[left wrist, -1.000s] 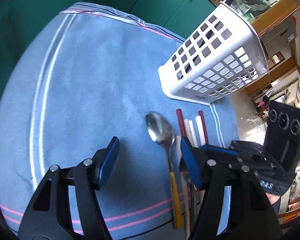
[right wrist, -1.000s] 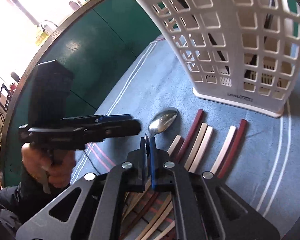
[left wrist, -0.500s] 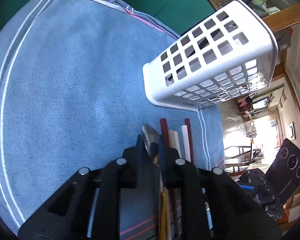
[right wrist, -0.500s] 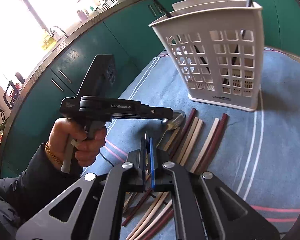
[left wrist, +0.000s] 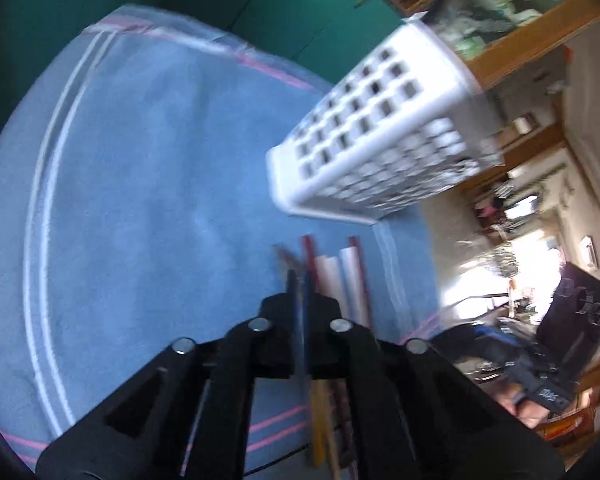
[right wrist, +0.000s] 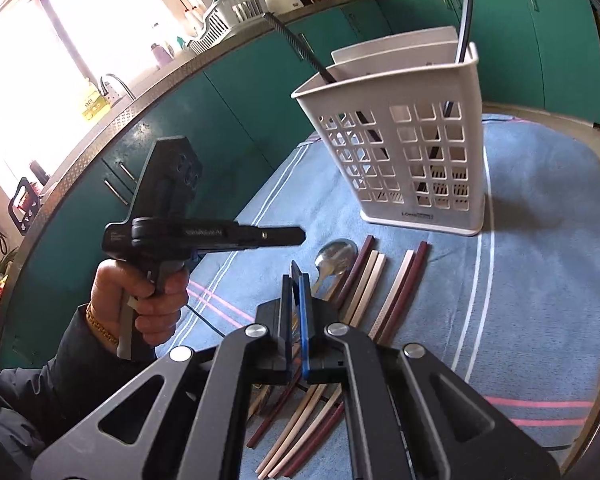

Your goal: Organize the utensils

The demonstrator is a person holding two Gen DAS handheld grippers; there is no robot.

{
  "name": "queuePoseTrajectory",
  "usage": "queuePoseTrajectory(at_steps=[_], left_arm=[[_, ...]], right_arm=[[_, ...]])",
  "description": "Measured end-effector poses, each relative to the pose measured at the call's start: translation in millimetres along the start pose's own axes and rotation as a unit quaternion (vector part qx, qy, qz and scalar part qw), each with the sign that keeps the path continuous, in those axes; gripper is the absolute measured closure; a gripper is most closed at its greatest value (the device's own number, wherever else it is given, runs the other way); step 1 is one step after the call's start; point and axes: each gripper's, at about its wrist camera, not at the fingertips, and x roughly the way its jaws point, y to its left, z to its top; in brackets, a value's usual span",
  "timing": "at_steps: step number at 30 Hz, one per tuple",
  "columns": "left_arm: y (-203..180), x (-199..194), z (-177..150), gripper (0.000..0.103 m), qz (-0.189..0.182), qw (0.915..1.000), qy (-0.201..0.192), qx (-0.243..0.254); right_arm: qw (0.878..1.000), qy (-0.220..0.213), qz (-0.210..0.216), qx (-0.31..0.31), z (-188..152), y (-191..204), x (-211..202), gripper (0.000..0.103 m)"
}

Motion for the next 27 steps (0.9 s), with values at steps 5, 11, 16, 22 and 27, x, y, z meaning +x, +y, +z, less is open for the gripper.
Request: queuePoseTrajectory(at_steps=[5,11,16,22,27], left_arm=[[16,10,-1,0.064,-0.005,0.9995,0.024,-0.018],[23,25,-2,0.081,-0.047,0.9967,0.049,-0.044],[27,32,-4,0.096,-0.101,0.9914,0.053,-0.065],[7,10,-5,0.1,-0.093,0.9954,0.006,-0.024],[-45,-50,-23,0.101,0.012,0.991,-0.096,0.093]], right_arm=[[1.0,0.005,-0.004,0.01,0,-7,7,0.1],[1.0,0.003,-0.001,0.009,0,-5,5,0.1],[1.0,0.004,-0.002,0.011,-1,-8,6,0.1],[1.0,-0.001,-0.004,0.009,-1,-6,3,0.1],[1.0,-0.028,-0.01,0.002,1,5,-15,0.099]])
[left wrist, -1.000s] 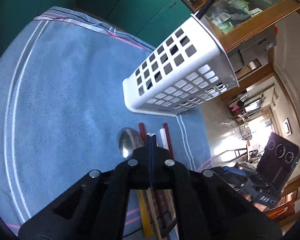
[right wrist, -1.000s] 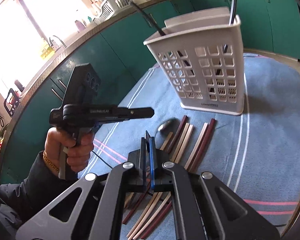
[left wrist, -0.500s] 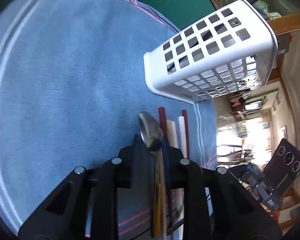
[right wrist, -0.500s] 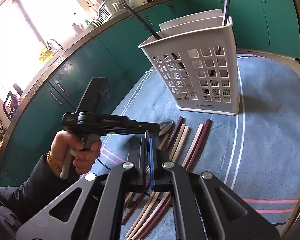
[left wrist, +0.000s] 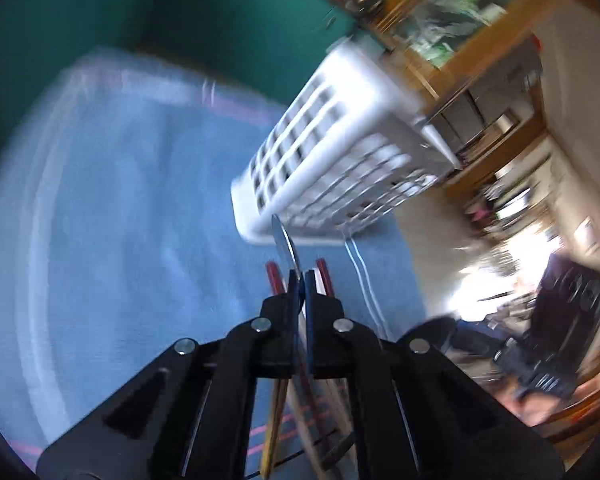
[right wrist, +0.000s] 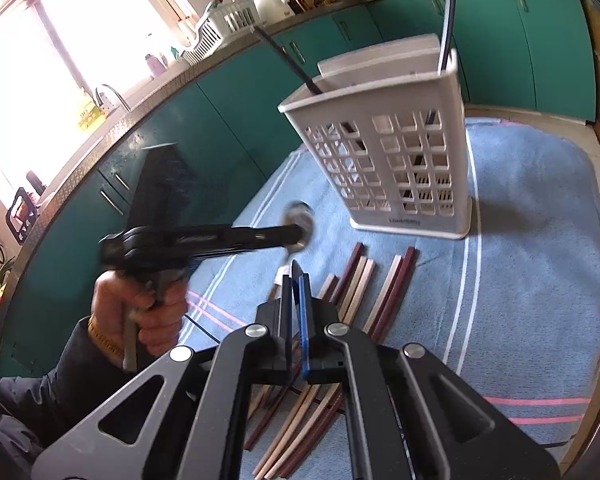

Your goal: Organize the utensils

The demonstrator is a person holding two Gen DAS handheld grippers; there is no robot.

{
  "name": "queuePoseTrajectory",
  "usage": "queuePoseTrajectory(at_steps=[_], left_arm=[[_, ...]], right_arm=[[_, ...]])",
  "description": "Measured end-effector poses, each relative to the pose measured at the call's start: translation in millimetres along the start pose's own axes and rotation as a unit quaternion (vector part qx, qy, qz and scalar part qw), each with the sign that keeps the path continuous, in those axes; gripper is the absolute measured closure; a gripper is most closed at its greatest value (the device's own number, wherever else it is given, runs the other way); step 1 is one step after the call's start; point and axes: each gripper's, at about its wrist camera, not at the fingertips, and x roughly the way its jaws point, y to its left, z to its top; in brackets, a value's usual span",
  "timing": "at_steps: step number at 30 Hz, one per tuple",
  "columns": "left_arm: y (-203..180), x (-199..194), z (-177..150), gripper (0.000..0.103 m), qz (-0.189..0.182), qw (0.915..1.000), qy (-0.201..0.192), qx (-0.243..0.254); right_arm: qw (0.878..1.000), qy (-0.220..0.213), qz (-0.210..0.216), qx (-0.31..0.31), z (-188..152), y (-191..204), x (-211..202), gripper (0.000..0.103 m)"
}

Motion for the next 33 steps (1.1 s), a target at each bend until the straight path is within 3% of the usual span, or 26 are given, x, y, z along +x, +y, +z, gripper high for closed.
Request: queuePoseTrajectory(at_steps=[3,5,10,13,14,15,16,17,18,22,25,30,33], left_arm=[[-33,-41,-13,0.101,0.058,0.9932,-0.065,0.077],[-52,-68,-28,0.101,0.088,0.9833,-0.109,0.117],[-83,-111,-48,0.101,0.085,0.9671,-0.185,0.152],[-87,-118,-54,0.1,0.094,0.9611,-0.198,0.168],[-88,-112,-53,0.101,0.096,0.9614,-0.2,0.163],[-89,-109,-54,0.101,0.094,0.9628,-0.197,0.16],[-86,-109,-55,0.101,0.094,0.9635,-0.197,0.155],[-84,-107,-54,0.101,0.095,0.9631,-0.199,0.154],[-84,-111,-55,0.101,0.096,0.9612,-0.207,0.154],[-85,-126,-56,0.101,0.095,0.9522,-0.242,0.16],[-87,-137,-57,0.101,0.089,0.9462,-0.266,0.162],[-86,-141,-56,0.101,0.088,0.9468,-0.264,0.162],[-85,-142,-55,0.101,0.088,0.947,-0.263,0.162]], right_arm=[[1.0,-0.027,-0.007,-0.011,2,16,-18,0.1],[0.999,-0.045,-0.018,-0.021,3,28,-29,0.101],[0.993,-0.092,-0.067,-0.044,2,52,-53,0.103],[0.992,-0.076,-0.097,-0.036,-1,49,-50,0.102],[0.991,-0.087,-0.1,-0.02,-4,41,-49,0.102],[0.991,-0.09,-0.103,0.002,-6,31,-48,0.089],[0.989,-0.088,-0.112,0.036,-10,16,-46,0.071],[0.987,-0.086,-0.12,0.061,-14,5,-46,0.04],[0.984,-0.08,-0.125,0.099,-21,-13,-44,0.037],[0.966,-0.08,-0.086,0.231,-53,-57,-43,0.037],[0.954,-0.065,-0.07,0.284,-75,-70,-32,0.037],[0.924,-0.068,-0.021,0.376,-107,-79,-19,0.037],[0.903,-0.065,0.018,0.425,-120,-83,-4,0.046]])
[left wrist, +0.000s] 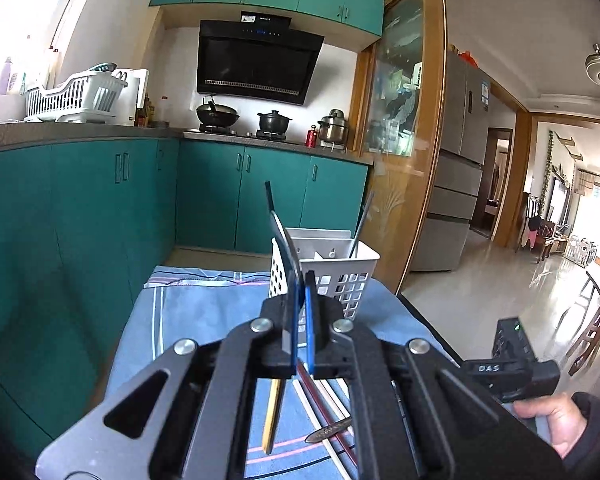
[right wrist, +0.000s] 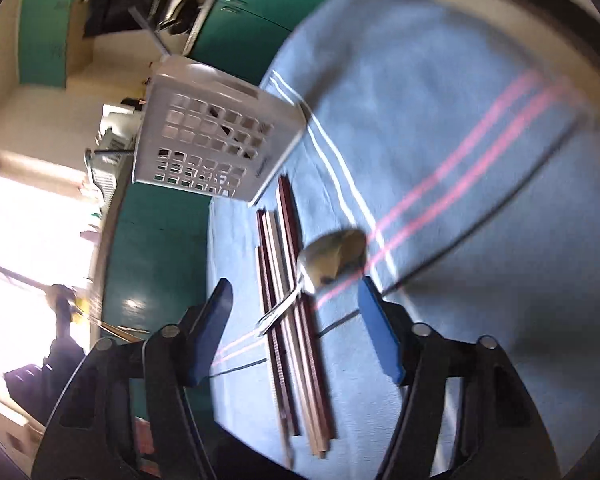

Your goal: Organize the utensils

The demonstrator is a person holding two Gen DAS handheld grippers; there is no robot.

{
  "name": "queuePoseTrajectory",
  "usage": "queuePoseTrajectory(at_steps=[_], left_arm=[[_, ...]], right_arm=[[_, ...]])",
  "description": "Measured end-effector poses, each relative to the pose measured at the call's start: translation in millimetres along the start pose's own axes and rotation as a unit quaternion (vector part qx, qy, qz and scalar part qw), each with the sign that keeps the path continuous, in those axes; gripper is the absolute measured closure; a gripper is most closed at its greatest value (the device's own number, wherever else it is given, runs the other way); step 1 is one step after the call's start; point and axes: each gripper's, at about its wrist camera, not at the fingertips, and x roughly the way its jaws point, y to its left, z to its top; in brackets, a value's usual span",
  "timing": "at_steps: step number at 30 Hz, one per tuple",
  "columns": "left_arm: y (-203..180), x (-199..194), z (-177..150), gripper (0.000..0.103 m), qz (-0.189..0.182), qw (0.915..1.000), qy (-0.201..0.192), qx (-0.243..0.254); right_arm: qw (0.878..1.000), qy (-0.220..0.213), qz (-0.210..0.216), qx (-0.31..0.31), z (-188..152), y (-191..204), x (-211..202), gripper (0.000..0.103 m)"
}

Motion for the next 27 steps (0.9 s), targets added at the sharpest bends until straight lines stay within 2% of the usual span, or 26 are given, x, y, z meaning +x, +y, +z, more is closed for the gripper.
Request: queuePoseTrajectory(at_steps=[1,5,7,9,11,13,14,15,16,19,22,27], left_arm=[[1,0,1,0.101,0.0,1.0,0.0,-0.001],[2,0,2,0.101,0.0,1.0,0.0,-0.001],[3,0,2,0.101,0.0,1.0,0.0,-0.001],[4,0,1,0.101,0.0,1.0,0.001,-0.001],[4,1,0,0.101,0.0,1.0,0.004,-0.001],[5,1,0,0.101,0.0,1.0,0.006,-0.001],[5,1,-1,0.101,0.001,1.0,0.007,0.0],[6,1,-1,0.101,0.001,1.0,0.008,0.0],[7,2,-1,0.101,0.001,1.0,0.01,-0.001],[10,5,-1,0.101,0.001,0.9999,0.014,-0.007],[10,9,-1,0.101,-0.003,0.9997,0.018,-0.014],[11,8,-2,0.101,-0.005,0.9997,0.016,-0.015]], right_arm=[[1.0,0.003,0.006,0.011,0,-1,4,0.053],[0.999,-0.012,0.026,0.045,1,-3,8,0.058],[0.997,-0.022,0.033,0.061,2,-6,10,0.063],[0.996,-0.03,0.035,0.073,5,-9,13,0.073],[0.996,-0.009,0.029,0.081,7,-8,19,0.076],[0.998,0.007,-0.01,0.06,7,-2,17,0.072],[0.999,-0.008,-0.035,0.04,4,6,12,0.066],[0.998,-0.018,-0.04,0.035,2,9,9,0.056],[0.998,-0.024,-0.042,0.035,0,12,7,0.051],[0.997,-0.042,-0.042,0.058,-1,13,5,0.043],[0.993,-0.053,-0.037,0.099,1,16,11,0.038],[0.984,-0.077,-0.048,0.151,6,22,23,0.038]])
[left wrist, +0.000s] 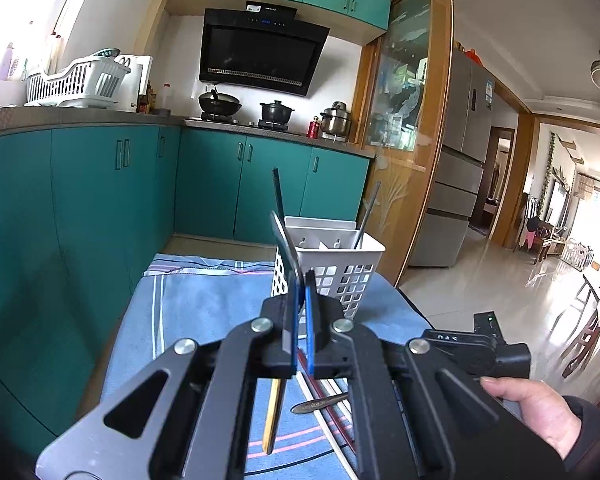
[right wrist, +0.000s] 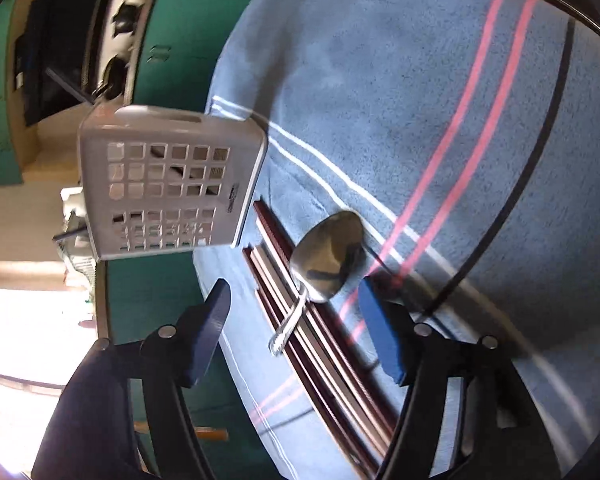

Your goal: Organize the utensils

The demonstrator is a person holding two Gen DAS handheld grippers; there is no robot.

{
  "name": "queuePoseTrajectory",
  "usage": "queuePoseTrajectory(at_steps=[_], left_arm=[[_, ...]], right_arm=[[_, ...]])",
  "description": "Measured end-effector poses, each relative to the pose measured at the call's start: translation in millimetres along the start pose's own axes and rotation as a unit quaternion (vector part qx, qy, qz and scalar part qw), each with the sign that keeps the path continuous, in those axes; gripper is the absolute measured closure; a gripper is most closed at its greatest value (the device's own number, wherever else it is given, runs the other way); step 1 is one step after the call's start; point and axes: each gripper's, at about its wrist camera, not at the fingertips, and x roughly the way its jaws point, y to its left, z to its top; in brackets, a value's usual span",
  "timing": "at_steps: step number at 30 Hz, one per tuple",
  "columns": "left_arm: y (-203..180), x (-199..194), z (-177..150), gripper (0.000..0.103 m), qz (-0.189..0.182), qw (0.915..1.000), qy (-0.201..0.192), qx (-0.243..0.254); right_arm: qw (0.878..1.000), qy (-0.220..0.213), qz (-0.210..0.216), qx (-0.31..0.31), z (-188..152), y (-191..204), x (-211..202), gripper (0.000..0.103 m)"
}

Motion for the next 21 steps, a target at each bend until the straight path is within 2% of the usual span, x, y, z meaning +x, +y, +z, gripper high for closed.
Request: queuePoseTrajectory(at_steps=[2,6,8,10,12,13,16,18,20,21], left_arm=[[3,1,0,0.101,-0.001,1.0,0.001,-0.003],[9,3,-1,0.101,-0.003,0.9999,0.006,-0.012],[10,2,-2,0.101,-0.003,0.9999,0.007,-0.011],[10,2,-3,0.101,-0.005,0.9999,0.007,-0.01],[11,2,-3,0.101,-0.005,0.9999,0.008,-0.011],[11,2,-3,0.101,-0.005,0.9999,0.008,-0.011],[13,1,-3,0.101,-0.004,0.9999,0.007,-0.012],[14,0,-4,0.101,-0.004,0.9999,0.005,-0.012],[15,-3,-3,0.101,-0.004,0.9998,-0.001,-0.018],[16,-5,-2,0.101,-0.005,0.9998,-0.004,-0.02]], right_arm=[[0.999,-0.016,0.01,0.028,2,0,2,0.037],[0.998,-0.03,0.026,0.041,7,0,7,0.038],[0.998,-0.037,0.028,0.037,8,-3,7,0.047],[0.998,-0.043,0.029,0.037,10,-12,7,0.075],[0.998,-0.033,0.041,0.036,14,-21,16,0.093],[0.998,-0.027,0.051,0.03,16,-21,17,0.093],[0.997,-0.024,0.071,-0.001,16,-13,13,0.095],[0.994,-0.045,0.077,-0.059,10,5,-1,0.096],[0.982,-0.066,0.094,-0.148,-3,38,-22,0.097],[0.977,-0.074,0.1,-0.174,-8,48,-31,0.099]])
